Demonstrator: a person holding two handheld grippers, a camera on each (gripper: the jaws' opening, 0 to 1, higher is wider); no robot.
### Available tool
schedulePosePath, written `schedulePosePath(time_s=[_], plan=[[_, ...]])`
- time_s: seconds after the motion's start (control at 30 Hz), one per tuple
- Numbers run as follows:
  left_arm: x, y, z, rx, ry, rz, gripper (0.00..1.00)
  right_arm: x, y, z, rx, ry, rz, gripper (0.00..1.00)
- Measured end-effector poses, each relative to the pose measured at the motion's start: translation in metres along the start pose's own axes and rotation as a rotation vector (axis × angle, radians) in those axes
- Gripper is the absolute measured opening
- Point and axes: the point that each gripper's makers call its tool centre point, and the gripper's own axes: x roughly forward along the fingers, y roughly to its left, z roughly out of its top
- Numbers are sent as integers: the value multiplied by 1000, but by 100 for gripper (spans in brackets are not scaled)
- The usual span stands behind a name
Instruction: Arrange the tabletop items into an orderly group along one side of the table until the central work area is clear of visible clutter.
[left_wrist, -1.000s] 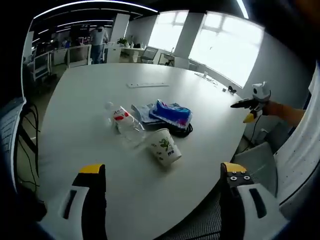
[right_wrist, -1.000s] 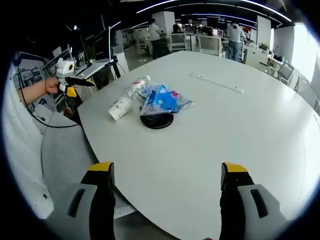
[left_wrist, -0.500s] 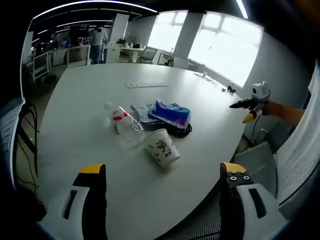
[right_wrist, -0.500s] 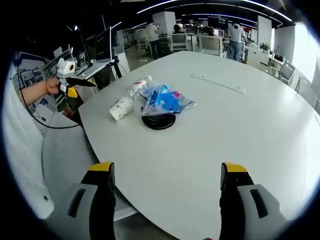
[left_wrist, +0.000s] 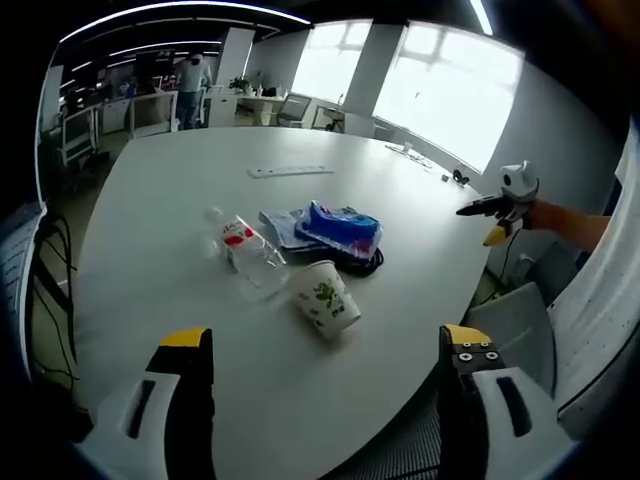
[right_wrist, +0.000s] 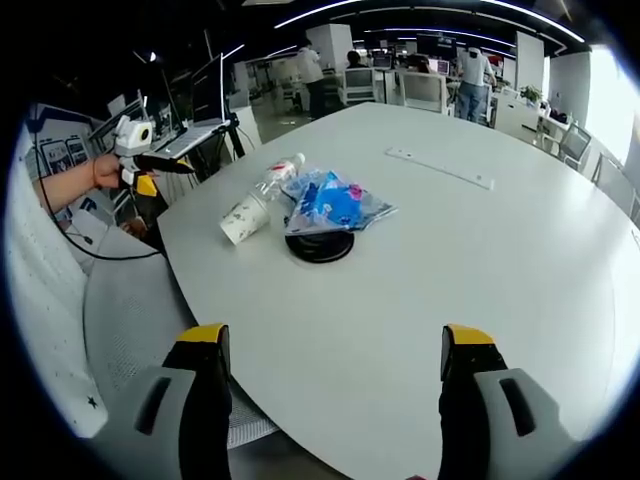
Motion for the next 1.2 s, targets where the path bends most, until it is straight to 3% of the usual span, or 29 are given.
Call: schedulePosePath(time_s=[0.83, 1.2], plan=[[15, 3, 13, 38, 4, -31, 95, 8, 2, 15, -7, -37, 3, 85], [25, 0, 20, 52, 9, -51, 94, 20, 10, 22, 31, -52, 34, 81]])
